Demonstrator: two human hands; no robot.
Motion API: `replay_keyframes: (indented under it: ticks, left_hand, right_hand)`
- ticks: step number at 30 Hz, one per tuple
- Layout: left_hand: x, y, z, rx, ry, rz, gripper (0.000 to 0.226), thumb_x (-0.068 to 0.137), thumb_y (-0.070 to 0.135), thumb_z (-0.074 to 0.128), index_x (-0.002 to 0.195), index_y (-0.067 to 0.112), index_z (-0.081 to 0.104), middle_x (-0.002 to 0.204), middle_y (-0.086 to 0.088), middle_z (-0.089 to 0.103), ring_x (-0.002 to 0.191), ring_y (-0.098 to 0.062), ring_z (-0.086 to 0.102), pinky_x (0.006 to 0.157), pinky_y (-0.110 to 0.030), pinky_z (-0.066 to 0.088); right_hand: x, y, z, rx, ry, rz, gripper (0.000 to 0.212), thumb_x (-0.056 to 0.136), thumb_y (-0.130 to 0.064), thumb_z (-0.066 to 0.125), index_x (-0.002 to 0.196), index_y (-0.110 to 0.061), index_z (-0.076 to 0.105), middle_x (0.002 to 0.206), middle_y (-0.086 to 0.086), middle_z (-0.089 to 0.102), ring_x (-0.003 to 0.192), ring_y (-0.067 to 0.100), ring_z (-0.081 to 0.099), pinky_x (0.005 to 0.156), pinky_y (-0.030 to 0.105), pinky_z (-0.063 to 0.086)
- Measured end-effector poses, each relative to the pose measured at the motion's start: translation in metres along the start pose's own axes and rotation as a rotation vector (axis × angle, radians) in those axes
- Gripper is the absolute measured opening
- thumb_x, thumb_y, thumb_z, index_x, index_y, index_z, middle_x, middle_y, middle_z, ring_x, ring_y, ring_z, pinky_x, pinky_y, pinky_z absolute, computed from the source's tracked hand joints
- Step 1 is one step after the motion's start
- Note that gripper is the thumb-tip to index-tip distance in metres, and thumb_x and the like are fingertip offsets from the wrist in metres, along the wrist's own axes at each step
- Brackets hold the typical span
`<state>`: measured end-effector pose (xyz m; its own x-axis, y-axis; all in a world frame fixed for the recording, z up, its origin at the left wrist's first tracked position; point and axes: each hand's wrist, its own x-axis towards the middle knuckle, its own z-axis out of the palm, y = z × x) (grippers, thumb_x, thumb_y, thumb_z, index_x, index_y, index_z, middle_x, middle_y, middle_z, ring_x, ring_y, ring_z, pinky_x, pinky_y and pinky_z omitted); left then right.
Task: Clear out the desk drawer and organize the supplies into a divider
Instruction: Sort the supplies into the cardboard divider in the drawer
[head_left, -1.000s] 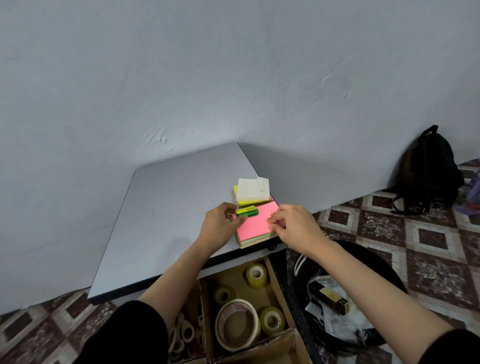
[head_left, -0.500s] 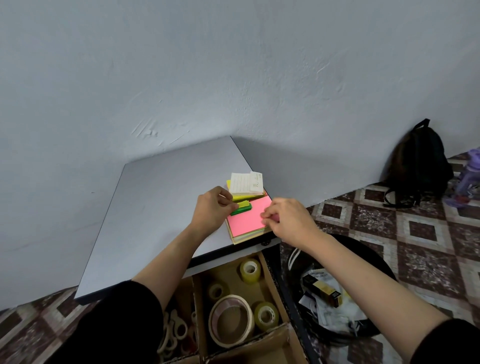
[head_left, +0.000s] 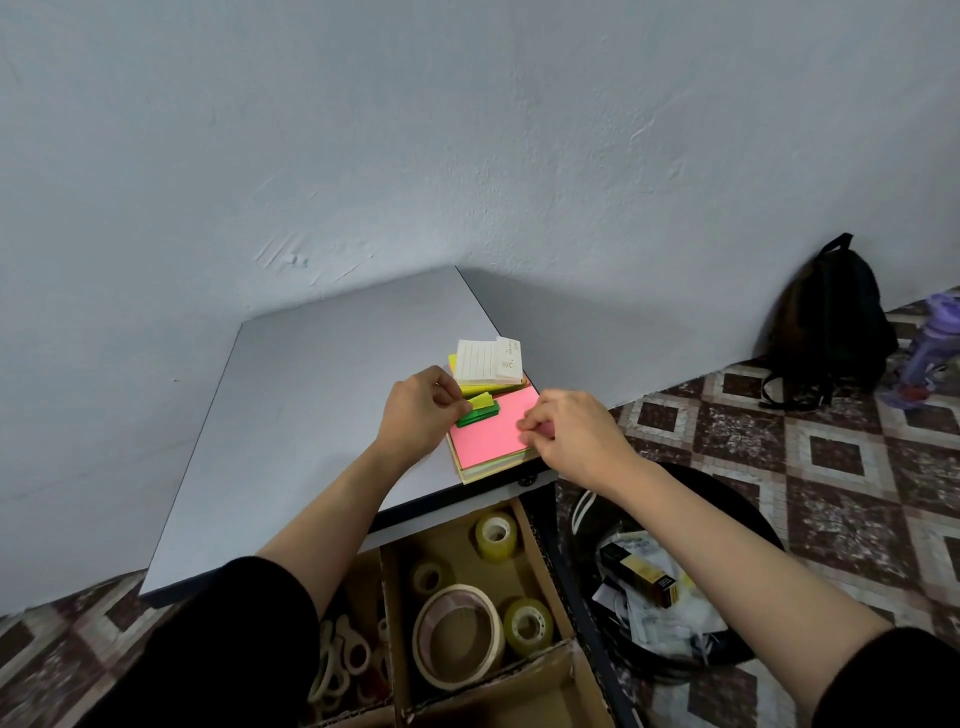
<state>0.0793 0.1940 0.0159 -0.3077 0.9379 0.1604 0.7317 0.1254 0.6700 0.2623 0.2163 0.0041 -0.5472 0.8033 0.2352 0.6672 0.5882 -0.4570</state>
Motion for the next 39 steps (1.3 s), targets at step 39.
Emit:
replay_keyframes:
  ticks: [39]
  left_hand:
    - [-0.038, -0.041, -0.039, 0.349, 0.05, 0.079, 0.02, 0.085, 0.008, 0.06, 0.1, 0.009, 0.074, 0.095, -0.006, 0.072, 0.088, -0.018, 0.063, 0.075, -0.018, 0.043]
  right_hand:
    - [0.053, -0.037, -0.002, -0.056, -0.2, -0.017, 0.018, 0.081, -0.013, 0.069, 0.099, -0.011, 0.074, 0.105, 0.004, 0.069, 0.099, 0.015, 0.055, 0.073, 0.019, 0.034]
